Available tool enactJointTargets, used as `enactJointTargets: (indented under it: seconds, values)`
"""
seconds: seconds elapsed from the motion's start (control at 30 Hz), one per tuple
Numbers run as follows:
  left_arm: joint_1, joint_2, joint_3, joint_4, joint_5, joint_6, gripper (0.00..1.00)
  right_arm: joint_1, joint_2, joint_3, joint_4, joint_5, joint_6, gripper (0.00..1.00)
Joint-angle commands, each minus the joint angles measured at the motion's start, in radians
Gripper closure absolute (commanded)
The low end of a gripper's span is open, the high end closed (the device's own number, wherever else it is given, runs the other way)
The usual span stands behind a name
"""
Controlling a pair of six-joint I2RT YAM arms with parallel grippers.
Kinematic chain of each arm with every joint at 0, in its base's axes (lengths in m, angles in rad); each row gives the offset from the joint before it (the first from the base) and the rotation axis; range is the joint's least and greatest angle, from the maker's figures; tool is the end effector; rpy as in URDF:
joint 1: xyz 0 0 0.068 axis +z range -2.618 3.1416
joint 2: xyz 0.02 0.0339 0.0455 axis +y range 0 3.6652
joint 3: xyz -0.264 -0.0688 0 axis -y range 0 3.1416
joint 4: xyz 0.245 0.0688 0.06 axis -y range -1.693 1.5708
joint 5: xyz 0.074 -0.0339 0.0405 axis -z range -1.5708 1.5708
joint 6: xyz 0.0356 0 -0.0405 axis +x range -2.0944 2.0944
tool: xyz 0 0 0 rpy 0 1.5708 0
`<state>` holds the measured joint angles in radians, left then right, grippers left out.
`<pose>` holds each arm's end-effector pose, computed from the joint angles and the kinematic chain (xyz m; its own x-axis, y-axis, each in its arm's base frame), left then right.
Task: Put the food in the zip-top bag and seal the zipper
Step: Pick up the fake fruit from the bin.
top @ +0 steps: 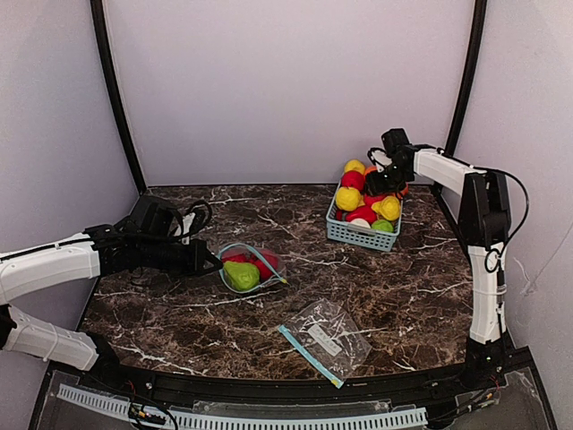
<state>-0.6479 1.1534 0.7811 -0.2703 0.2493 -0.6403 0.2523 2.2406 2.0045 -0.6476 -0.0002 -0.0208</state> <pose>0.1939 -0.1578 0.2566 -0.8267 -0.1004 -0.5536 0.3098 0.7401 -0.5968 0.4896 0.1262 0.2368 -0.7433 -0.2131 -0.6342 -0.2653 0.9641 -0.0130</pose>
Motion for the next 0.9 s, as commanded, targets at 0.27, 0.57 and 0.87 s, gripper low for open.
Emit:
enactJointTargets:
  seconds: [0.27,0.57,0.87]
  values:
    - [0.005,-0.026,-0.001,-0.026,-0.001,0.002,0.99,0.014,0.083,0.058,-0.037,0.048,-0.072,0.28]
    - [0.005,-0.025,0.000,-0.031,-0.003,0.004,0.99,0.024,0.121,0.091,-0.044,0.064,-0.086,0.29]
    - [0.005,-0.027,-0.001,-0.029,-0.005,0.001,0.99,0.031,0.083,0.083,-0.027,0.067,-0.082,0.44]
